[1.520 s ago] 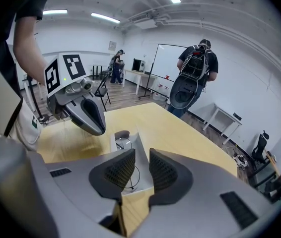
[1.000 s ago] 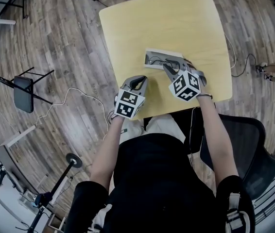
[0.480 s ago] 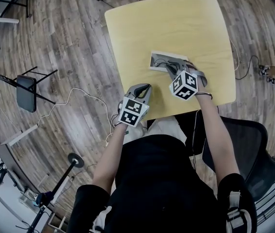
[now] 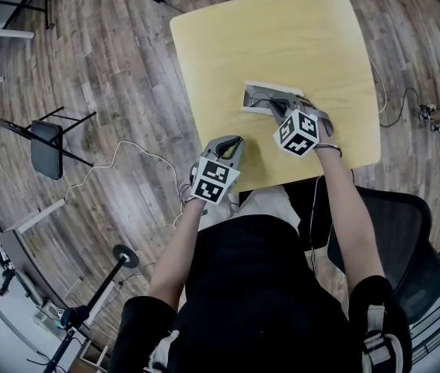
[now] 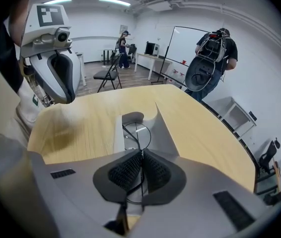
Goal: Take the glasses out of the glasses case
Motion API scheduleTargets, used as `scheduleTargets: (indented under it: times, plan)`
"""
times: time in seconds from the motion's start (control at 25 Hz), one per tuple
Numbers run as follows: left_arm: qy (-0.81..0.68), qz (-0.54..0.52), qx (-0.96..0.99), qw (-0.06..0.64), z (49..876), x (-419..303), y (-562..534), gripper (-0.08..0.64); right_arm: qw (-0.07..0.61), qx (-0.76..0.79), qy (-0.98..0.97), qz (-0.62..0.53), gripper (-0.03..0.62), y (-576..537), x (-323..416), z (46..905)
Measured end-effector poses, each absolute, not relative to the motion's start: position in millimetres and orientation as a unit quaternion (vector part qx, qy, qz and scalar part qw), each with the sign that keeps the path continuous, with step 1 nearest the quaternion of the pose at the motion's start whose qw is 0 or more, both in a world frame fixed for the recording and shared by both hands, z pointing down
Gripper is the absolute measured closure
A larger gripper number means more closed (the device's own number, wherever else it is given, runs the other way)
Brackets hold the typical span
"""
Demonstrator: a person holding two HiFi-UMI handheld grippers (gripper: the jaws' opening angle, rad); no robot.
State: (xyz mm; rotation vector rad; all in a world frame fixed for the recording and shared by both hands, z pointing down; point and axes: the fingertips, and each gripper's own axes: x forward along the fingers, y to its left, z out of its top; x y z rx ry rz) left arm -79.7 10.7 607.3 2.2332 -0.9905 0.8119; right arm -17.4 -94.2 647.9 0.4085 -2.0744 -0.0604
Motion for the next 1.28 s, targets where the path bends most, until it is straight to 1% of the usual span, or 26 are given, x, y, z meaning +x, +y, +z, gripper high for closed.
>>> scheduleTargets:
  times: [0.4,1.0,1.28]
  plan:
    - [-0.377,0.31,0.832,0.265,588.4,-85.5,21.7,0.534,0.474,0.179,-0.862,-0.019,0.568,-92.8,-15.6,629.5]
    - [-0.392,0.298,0.834,0.25,562.0,-91.0,15.3,0.534,0.434,0.181,-0.879,-0.071,0.569,-83.0,-26.3,573.9]
    - [-0.405,0.282,0.834,0.245,547.3,-88.3,8.1,0.534,0.405,0.189,-0.891,-0.083,0.569,-75.3,-24.3,541.2]
